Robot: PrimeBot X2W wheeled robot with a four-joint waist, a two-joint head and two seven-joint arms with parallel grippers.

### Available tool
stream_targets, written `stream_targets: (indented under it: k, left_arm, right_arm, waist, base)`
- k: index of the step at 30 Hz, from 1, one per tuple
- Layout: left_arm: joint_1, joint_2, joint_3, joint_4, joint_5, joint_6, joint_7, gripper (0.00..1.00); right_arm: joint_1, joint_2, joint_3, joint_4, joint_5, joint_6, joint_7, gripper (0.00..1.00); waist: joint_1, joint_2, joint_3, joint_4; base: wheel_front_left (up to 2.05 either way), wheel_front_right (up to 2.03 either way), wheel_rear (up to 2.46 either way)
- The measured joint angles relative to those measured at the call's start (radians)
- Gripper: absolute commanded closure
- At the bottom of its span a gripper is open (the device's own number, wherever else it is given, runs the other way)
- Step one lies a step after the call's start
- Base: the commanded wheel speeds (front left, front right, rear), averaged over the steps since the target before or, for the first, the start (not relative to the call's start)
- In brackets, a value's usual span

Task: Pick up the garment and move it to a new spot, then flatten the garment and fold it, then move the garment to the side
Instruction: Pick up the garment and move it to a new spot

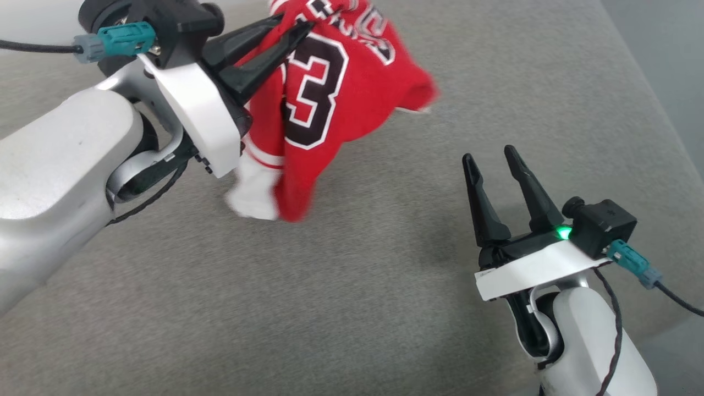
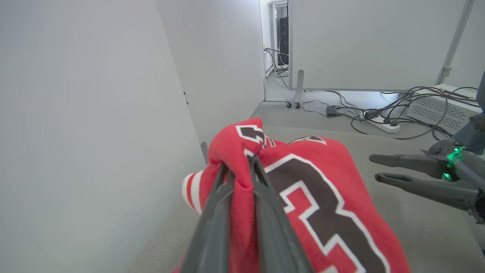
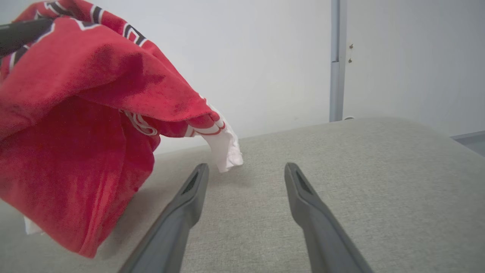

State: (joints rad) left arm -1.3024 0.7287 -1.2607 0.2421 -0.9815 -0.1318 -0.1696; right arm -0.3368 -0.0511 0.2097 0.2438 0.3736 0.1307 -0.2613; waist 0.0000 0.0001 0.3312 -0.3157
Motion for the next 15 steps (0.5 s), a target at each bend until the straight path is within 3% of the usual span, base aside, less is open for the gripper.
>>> stream_targets:
  k: [8,15]
  left_arm:
    - [0.046,0.040,-0.018,0.011,-0.019,0.000,0.124,1.00]
    - [0.181,0.067,-0.020,0.024,0.116,0.000,0.337,1.00]
  right_arm:
    - [0.021,-0.001,-0.015,-0.024,0.051,0.000,0.000,0.00]
    - [0.029,0.000,-0.010,-0.043,0.095,0.000,0.000,0.00]
  waist:
    - [0.0000,0.0000,0.029,-0.091]
    - [0.0000,0.0000,0.061,-0.145]
  base:
    - [0.00,0.00,0.00]
    - [0.00,0.00,0.00]
